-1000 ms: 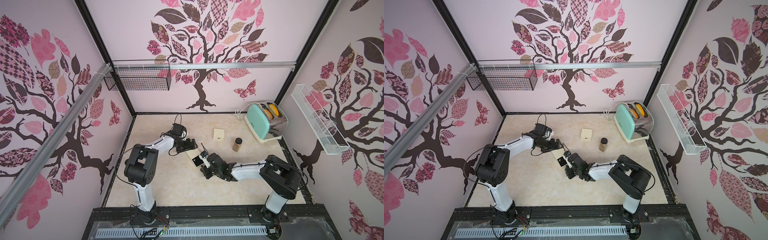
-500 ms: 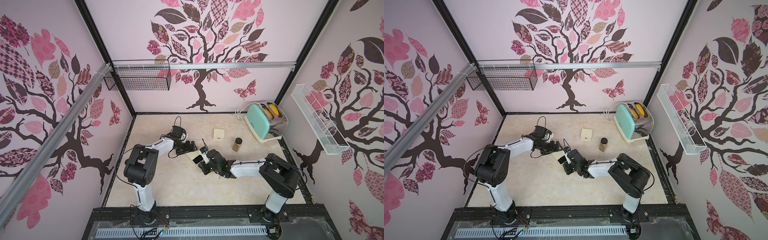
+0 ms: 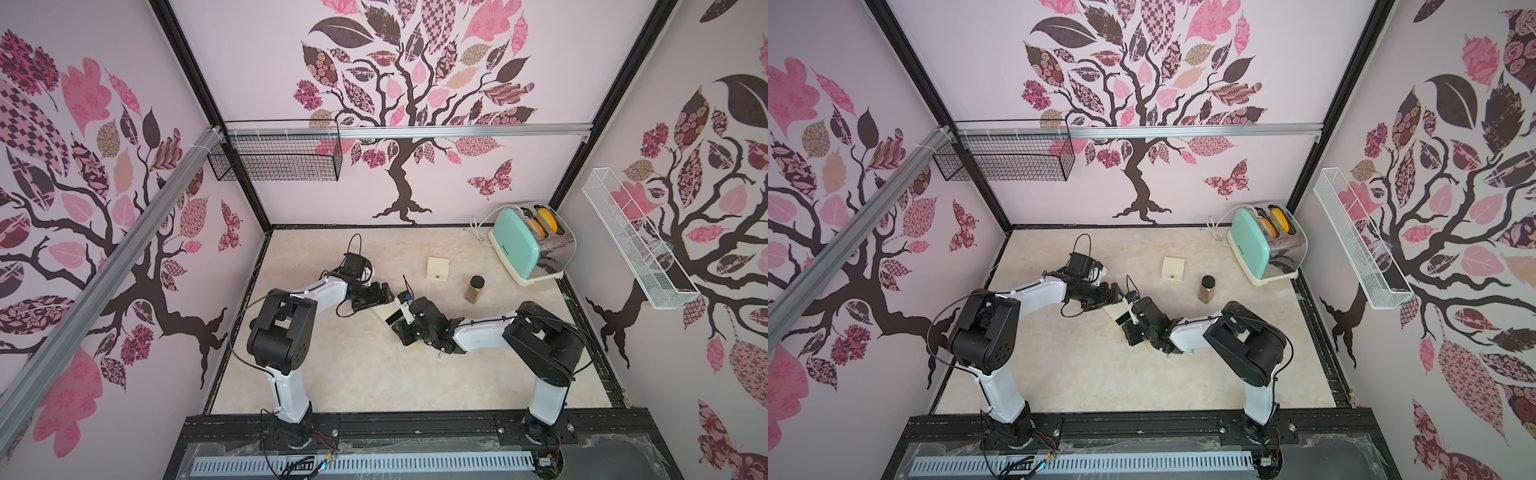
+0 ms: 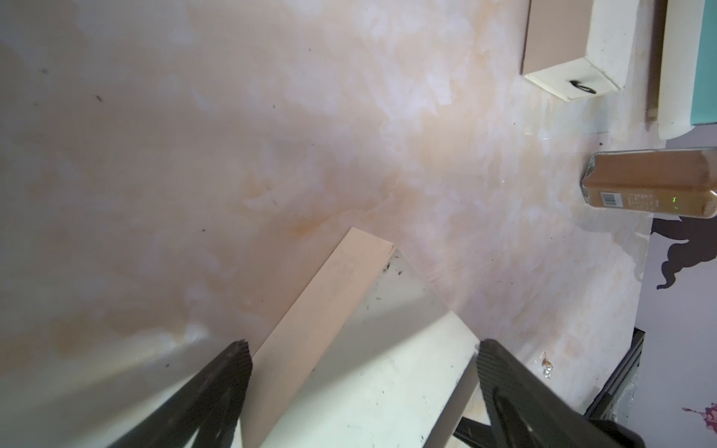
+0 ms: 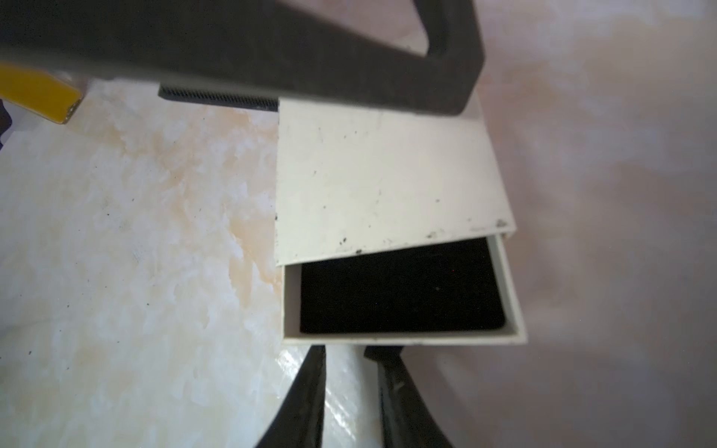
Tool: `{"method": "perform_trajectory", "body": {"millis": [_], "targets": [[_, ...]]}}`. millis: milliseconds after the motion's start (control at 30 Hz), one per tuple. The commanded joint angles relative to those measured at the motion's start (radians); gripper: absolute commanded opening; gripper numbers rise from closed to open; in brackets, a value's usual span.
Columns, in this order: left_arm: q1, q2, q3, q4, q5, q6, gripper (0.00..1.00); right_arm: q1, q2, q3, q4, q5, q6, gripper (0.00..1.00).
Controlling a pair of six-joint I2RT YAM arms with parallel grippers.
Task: Place the earrings into the drawer-style jewelry box
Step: Close the drawer of the jewelry box, then adjust the jewelry box at the center of the board.
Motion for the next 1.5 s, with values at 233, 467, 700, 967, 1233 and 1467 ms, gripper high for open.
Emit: {"method": "perform_trajectory", "body": {"millis": [233,467,700,967,1233,1467], "targets": [[-0.008,-0.033,-0.017,0.002,0.024,-0.012,0.93,-0.006,0.046,0.04,0.107,-0.046,0.079,0.28],[-0.008,-0.041,-0.023,0.001,0.015,-0.012,0.94,-0.01,0.073,0.045,0.13,-0.048,0.099,0.3],[-0.008,-0.043,-0.024,-0.001,0.011,-0.013,0.94,-0.015,0.094,0.047,0.158,-0.057,0.118,0.31],[0.008,-0.107,0.052,-0.085,-0.118,0.022,0.98,-0.015,-0.102,-0.044,0.045,-0.096,0.145,0.38],[0.013,-0.218,0.118,-0.187,-0.255,0.041,0.98,-0.168,-0.162,0.017,-0.13,-0.09,0.033,0.51],[0.013,-0.267,0.061,-0.17,-0.214,0.024,0.98,-0.205,0.054,0.259,-0.215,-0.238,-0.026,0.64]]}}
